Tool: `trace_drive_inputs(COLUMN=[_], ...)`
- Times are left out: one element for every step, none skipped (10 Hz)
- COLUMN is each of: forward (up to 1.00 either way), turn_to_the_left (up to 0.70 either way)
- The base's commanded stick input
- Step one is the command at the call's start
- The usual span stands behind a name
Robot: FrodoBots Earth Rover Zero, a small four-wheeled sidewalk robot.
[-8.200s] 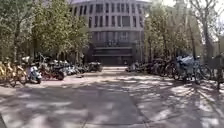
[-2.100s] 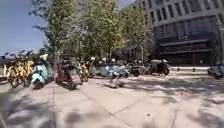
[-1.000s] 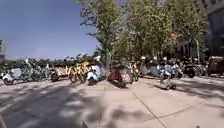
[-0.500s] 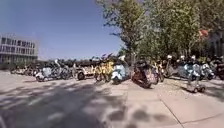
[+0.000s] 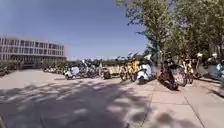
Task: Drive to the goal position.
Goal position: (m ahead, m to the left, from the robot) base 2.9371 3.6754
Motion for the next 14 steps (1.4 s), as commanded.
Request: trace_drive_inputs(forward=[0.0,0.0,0.0,0.0,0.0,0.0,0.0,0.0,0.7,0.7,0.7,0.7,0.7,0.7], turn_to_the_left=[0.7,0.7,0.7,0.7,0.7,0.7,0.7,0.7,0.0,0.0,0.0,0.0,0.0,0.0])
